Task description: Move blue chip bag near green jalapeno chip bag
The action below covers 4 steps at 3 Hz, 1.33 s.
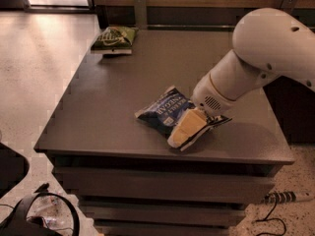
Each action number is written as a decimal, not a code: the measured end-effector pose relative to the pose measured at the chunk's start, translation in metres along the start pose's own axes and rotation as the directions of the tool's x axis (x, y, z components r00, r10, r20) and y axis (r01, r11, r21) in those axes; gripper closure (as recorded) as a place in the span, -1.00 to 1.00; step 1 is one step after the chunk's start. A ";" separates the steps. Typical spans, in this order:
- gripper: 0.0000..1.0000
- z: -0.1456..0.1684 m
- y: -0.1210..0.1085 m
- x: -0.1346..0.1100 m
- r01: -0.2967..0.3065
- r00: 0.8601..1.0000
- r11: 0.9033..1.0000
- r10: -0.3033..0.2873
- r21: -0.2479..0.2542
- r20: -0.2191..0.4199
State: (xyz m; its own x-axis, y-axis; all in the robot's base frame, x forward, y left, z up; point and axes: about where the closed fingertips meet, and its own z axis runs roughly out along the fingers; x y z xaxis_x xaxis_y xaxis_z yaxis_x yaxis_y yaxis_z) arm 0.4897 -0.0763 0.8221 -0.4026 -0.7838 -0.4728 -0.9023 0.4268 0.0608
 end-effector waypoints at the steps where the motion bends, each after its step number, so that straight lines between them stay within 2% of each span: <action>1: -0.17 -0.001 0.001 -0.001 0.002 1.000 1.000 -0.002 0.001 0.001; 3: 0.78 -0.001 0.003 -0.002 0.008 1.000 1.000 -0.008 0.001 -0.001; 4: 1.00 -0.001 0.004 -0.003 0.010 1.000 1.000 -0.010 0.002 -0.002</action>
Offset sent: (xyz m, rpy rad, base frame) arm -0.0005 0.0003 0.0010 -0.0001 -0.0019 0.0010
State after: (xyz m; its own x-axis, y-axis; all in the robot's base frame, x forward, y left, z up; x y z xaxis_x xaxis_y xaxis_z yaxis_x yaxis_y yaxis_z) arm 0.4869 -0.0730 0.8249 -0.3939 -0.7887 -0.4720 -0.9060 0.4198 0.0547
